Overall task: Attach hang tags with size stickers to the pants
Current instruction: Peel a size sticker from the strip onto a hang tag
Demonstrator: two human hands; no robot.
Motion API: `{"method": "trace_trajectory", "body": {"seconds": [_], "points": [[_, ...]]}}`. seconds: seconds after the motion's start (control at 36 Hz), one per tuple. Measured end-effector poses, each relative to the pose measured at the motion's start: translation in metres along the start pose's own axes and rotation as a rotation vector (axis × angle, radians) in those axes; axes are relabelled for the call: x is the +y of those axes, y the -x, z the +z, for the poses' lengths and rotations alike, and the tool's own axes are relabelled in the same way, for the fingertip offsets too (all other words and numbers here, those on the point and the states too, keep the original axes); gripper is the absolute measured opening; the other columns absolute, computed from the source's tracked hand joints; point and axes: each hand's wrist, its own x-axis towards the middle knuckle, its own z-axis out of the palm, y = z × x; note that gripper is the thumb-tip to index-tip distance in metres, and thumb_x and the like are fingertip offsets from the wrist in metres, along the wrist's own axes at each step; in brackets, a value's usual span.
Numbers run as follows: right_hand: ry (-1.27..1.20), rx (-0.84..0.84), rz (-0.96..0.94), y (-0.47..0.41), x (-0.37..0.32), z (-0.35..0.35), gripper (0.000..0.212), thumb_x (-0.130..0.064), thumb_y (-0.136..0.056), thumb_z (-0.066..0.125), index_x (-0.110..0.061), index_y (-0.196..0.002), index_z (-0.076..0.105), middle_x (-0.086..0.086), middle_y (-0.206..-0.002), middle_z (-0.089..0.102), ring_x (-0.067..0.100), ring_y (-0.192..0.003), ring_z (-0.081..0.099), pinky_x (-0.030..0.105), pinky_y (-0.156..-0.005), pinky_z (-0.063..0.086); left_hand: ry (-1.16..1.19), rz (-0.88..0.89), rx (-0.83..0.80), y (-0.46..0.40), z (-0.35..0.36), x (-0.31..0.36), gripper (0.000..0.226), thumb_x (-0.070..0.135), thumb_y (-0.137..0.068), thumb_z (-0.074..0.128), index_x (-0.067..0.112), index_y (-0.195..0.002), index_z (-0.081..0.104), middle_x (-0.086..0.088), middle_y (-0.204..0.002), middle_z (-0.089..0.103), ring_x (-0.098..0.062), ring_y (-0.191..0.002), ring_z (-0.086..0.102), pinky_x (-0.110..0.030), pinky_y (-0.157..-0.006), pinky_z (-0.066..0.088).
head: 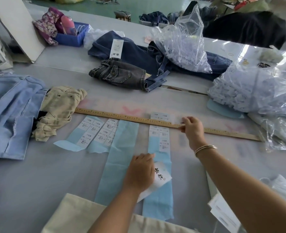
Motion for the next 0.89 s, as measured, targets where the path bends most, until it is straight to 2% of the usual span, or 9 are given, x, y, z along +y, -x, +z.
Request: {"method": "trace_trajectory", "body": {"seconds": [0.11, 0.19, 0.28, 0.42, 0.5, 0.56, 0.61, 0.69, 0.89], "points": [[-0.552, -0.037, 0.171, 0.029, -0.021, -0.036, 0.013, -0.006, -0.095, 0.051, -0.004, -0.084, 0.058, 0.011, -0.069, 0.06, 0.013, -0.053, 0.067, 0.02, -0.052, 0.054, 0.393, -0.211, -0.098, -0.009, -0.011, -0.005, 0.037, 0.019, -0.091, 0.041, 0.003, -0.114, 0.065, -0.001, -0.134, 0.058, -0.017, -0.115, 0.058, -0.025, -0.097, 0.037], [-0.71, -0.084, 0.194, 0.071, -0.021, -0.055, 0.013, -0.004, -0.095, 0.049, -0.002, -0.085, 0.058, 0.011, -0.066, 0.066, 0.016, -0.063, 0.071, 0.021, -0.058, 0.056, 0.773, -0.425, -0.01, -0.013, -0.033, -0.001, 0.034, 0.014, -0.095, 0.048, 0.003, -0.125, 0.059, 0.001, -0.121, 0.06, -0.008, -0.112, 0.054, -0.019, -0.094, 0.038], [-0.751, -0.096, 0.187, 0.119, -0.014, -0.063, 0.013, -0.005, -0.096, 0.049, -0.003, -0.088, 0.059, 0.009, -0.072, 0.072, 0.016, -0.075, 0.072, 0.021, -0.065, 0.056, 0.761, -0.582, 0.159, -0.009, -0.049, 0.003, 0.024, 0.016, -0.1, 0.044, 0.005, -0.108, 0.064, 0.001, -0.103, 0.063, -0.016, -0.101, 0.057, -0.021, -0.079, 0.039], [-0.417, -0.098, -0.036, 0.201, 0.003, -0.057, 0.015, 0.0, -0.091, 0.053, -0.005, -0.09, 0.068, 0.004, -0.076, 0.074, 0.013, -0.079, 0.071, 0.02, -0.072, 0.055, 0.799, -0.706, 0.297, 0.023, -0.067, 0.025, 0.014, 0.019, -0.101, 0.041, 0.012, -0.092, 0.05, 0.001, -0.082, 0.056, -0.02, -0.082, 0.052, -0.026, -0.063, 0.029], [0.001, -0.095, -0.515, 0.244, 0.01, -0.057, 0.018, 0.001, -0.087, 0.06, -0.012, -0.09, 0.073, -0.006, -0.093, 0.072, 0.006, -0.09, 0.067, 0.02, -0.081, 0.052, 0.827, -0.776, 0.348, 0.046, -0.073, 0.047, 0.014, 0.017, -0.1, 0.042, 0.011, -0.092, 0.052, -0.001, -0.086, 0.059, -0.021, -0.084, 0.053, -0.025, -0.063, 0.03], [0.125, -0.121, -0.751, 0.268, 0.013, -0.058, 0.015, -0.012, -0.09, 0.059, -0.01, -0.093, 0.074, -0.006, -0.098, 0.069, 0.0, -0.095, 0.064, 0.014, -0.082, 0.05, 0.871, -0.797, 0.384, 0.061, -0.076, 0.063, 0.016, 0.016, -0.1, 0.043, 0.007, -0.092, 0.053, -0.007, -0.09, 0.062, -0.023, -0.085, 0.056, -0.028, -0.07, 0.04], [0.15, -0.155, -0.828, 0.286, 0.012, -0.06, 0.029, -0.026, -0.096, 0.051, -0.008, -0.093, 0.074, -0.003, -0.101, 0.069, -0.001, -0.096, 0.063, 0.014, -0.082, 0.05, 0.905, -0.814, 0.425, 0.077, -0.08, 0.078, 0.016, 0.014, -0.1, 0.043, 0.006, -0.089, 0.052, -0.011, -0.089, 0.062, -0.025, -0.084, 0.058, -0.028, -0.069, 0.048], [0.14, -0.192, -0.86, 0.306, 0.011, -0.065, 0.033, -0.027, -0.096, 0.047, -0.007, -0.095, 0.073, 0.001, -0.103, 0.068, 0.0, -0.099, 0.063, 0.015, -0.085, 0.049, 0.89, -0.843, 0.516, 0.099, -0.084, 0.096, 0.017, 0.013, -0.1, 0.043, 0.008, -0.085, 0.05, -0.01, -0.083, 0.06, -0.024, -0.077, 0.057, -0.011, -0.052, 0.041], [0.221, -0.184, -0.93, 0.329, 0.025, -0.078, 0.035, -0.027, -0.098, 0.045, -0.007, -0.093, 0.073, 0.004, -0.101, 0.069, 0.007, -0.092, 0.066, 0.019, -0.078, 0.053, 1.044, -0.988, 0.525, 0.137, -0.086, 0.123, 0.016, 0.017, -0.099, 0.045, 0.009, -0.087, 0.051, -0.014, -0.088, 0.062, -0.032, -0.082, 0.06, -0.039, -0.069, 0.051]]}}
